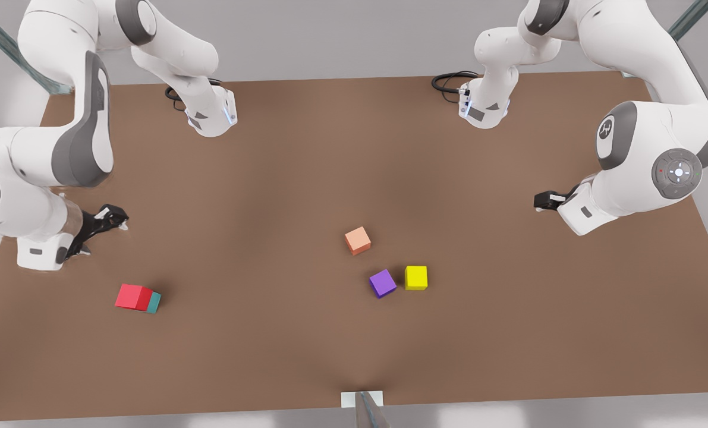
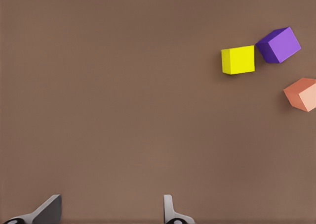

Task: Pick up red wooden cube and pass to hand red wooden cube and place in blue wooden cube

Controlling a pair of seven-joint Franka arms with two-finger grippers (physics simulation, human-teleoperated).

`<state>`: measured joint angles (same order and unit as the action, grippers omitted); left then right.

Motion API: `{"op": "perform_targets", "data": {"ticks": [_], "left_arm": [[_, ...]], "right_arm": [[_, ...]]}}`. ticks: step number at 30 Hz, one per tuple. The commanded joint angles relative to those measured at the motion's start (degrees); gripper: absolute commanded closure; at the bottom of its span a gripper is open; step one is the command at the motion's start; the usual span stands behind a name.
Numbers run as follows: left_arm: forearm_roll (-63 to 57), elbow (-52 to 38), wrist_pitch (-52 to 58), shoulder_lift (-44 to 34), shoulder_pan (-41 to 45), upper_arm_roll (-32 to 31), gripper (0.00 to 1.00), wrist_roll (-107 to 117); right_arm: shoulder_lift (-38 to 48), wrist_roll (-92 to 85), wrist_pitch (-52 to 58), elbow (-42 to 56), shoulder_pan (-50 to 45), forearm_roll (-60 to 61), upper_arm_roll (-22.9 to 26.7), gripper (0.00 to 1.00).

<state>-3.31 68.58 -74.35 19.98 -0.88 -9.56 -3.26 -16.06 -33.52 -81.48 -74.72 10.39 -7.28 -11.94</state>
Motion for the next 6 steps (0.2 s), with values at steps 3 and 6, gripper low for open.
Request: {"op": "perform_targets", "data": {"ticks": [3,6], "left_arm": [[-0.03,-0.02,-0.01,-0.03,0.0,-0.02,0.0,-0.08],[-0.03,-0.11,-0.09,-0.03,0.0,-0.02,0.0,-0.08]], "right_arm": [[6.22,44.33,6.25,-6.84,-0.02,3.33,1.57,0.0],[7.54,44.33,5.28,-8.6,0.07,3.77,2.01,0.0]]}}
